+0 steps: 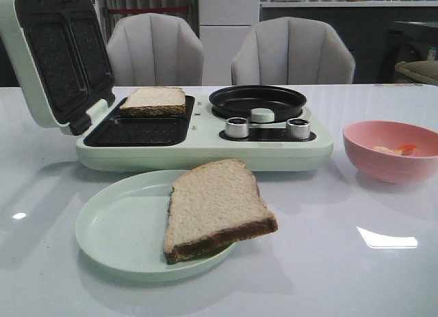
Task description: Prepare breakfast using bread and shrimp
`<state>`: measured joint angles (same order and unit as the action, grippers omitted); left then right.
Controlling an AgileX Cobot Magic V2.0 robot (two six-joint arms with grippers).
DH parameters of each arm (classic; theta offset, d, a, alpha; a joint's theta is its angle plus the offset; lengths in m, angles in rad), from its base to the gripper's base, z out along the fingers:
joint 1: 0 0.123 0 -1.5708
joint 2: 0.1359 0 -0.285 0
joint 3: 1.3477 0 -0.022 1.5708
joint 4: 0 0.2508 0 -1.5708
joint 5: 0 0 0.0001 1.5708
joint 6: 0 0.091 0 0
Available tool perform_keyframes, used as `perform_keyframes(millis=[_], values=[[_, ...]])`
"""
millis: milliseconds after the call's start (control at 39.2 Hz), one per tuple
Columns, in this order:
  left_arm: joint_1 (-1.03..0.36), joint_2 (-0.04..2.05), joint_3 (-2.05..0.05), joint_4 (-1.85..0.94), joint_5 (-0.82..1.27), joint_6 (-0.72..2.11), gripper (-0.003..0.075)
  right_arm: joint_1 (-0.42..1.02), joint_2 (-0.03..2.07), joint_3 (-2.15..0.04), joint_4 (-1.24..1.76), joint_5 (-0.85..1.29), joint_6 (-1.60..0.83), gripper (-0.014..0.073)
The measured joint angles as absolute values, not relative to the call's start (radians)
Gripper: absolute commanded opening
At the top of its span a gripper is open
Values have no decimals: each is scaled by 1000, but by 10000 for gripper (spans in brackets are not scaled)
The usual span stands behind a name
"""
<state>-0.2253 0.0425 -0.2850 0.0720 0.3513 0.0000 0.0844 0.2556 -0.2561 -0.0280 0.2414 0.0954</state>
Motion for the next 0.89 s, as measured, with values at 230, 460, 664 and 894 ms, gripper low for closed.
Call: perform_keyframes(millis=[230,460,664,894], values=[[-225,43,-285,72,351,0,492,84,347,-287,-7,278,95,409],[-225,43,-285,72,351,0,492,84,475,-361,54,305,95,482],[-225,43,-285,72,351,0,492,84,587,-436,192,383,95,479],[-225,43,-285,72,351,0,492,84,820,-611,340,510,31,479]])
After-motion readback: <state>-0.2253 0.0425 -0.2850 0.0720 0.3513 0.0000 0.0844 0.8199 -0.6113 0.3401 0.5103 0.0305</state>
